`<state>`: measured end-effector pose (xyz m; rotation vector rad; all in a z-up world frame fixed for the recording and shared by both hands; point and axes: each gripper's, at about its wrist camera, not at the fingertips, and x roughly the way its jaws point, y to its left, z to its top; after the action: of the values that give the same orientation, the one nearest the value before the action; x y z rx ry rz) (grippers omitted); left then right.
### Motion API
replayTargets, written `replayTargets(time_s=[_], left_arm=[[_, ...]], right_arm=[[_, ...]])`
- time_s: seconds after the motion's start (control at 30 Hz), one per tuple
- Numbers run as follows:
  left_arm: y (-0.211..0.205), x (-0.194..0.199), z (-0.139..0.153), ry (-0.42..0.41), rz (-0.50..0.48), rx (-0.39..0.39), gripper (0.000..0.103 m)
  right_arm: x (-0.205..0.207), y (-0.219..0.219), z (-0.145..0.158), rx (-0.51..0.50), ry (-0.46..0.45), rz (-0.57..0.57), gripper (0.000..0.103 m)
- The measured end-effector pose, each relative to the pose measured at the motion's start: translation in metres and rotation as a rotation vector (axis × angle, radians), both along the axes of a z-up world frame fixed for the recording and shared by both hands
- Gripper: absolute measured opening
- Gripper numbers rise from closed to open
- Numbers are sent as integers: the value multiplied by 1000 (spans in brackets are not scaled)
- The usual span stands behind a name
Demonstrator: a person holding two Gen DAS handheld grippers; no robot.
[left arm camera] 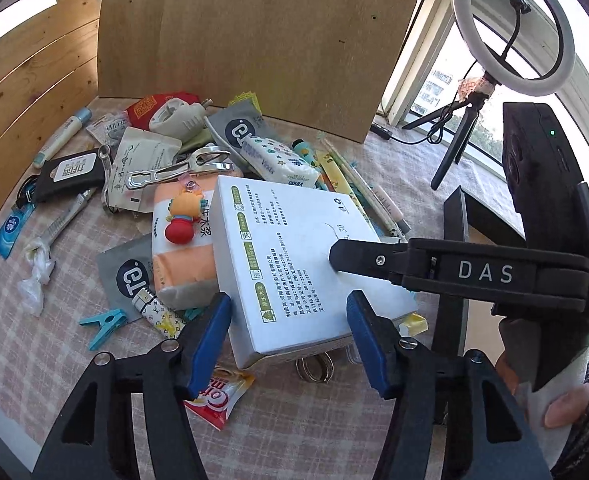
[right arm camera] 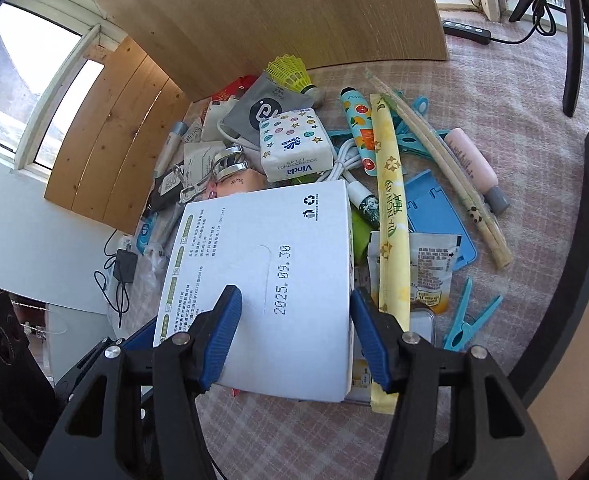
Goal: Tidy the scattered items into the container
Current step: 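Grip the white printed box between both tools and lift it, then carry the white box into the black tray and open both tools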
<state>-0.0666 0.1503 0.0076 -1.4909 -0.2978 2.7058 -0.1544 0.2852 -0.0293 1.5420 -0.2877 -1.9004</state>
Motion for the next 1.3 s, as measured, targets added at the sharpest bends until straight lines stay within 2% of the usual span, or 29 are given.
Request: replayTargets(time_s=[0.2,0.37,0.73,0.8,0.87,0.93,1.07,1.17,1.3], left_arm=[[11,4,12,22,-12,37,57],[49,8,26,55,-85,52,57],[208,13,50,103,-406,63,57],[235,17,50,92,-462,56,60],[254,20,50,76,-508,53,60],[260,22,49,79,-526,44,60],[254,23,46,67,-517,38,60],[236,18,44,62,-471,33,60],[196,11,42,63,-372,19,60]], right_arm=[[9,23,17,4,32,-8,55],[20,70,36,-1,56,-70,55],[63,243,73,83,111,-352,55],[73,266,77,119,124,-381,55],[83,282,84,198,162,-416,55],[89,297,93,267,229,-478,56],[90,306,100,257,264,-486,57],[87,290,100,260,278,-457,58],[82,248,101,259,315,-366,61]])
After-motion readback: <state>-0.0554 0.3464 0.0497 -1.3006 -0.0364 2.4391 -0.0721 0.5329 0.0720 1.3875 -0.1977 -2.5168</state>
